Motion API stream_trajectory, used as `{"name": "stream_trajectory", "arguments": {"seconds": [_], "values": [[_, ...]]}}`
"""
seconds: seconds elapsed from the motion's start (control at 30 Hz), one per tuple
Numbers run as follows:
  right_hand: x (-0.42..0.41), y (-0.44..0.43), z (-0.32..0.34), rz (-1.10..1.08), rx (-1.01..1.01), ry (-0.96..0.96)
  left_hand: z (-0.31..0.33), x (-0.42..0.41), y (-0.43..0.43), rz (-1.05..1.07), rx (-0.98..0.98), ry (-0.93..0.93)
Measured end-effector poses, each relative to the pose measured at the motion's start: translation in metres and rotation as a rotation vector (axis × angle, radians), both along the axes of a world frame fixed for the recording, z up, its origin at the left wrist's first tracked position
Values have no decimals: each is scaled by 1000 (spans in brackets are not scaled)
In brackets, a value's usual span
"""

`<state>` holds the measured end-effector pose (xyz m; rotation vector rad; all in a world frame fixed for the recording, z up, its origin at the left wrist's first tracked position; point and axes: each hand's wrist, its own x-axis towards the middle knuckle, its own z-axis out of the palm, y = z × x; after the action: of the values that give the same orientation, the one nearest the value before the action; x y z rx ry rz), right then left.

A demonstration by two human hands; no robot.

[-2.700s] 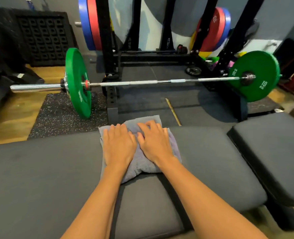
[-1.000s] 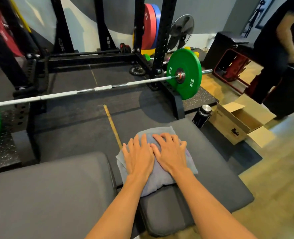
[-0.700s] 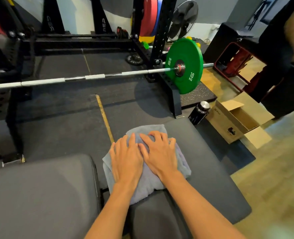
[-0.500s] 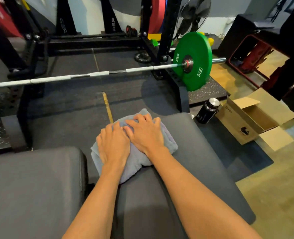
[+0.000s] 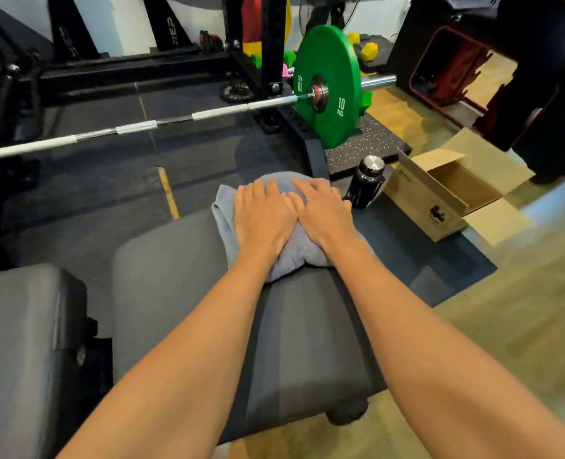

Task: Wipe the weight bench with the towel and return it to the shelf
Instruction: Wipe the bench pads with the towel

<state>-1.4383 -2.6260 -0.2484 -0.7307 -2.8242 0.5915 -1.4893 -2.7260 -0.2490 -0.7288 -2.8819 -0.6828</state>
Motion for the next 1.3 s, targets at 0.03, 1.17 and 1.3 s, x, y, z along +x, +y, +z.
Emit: {"name": "stream_trajectory", "arguments": {"seconds": [0.03,1.17,1.3], "values": [[8,-4,-1,-13,11,0,-2,5,-2,-18,9,2],[-46,-203,1,54,261,76,-11,-35,-196,141,7,-142],[-78,-190,0,119,258,-76,-1,-58,-185,181,62,-191]]}}
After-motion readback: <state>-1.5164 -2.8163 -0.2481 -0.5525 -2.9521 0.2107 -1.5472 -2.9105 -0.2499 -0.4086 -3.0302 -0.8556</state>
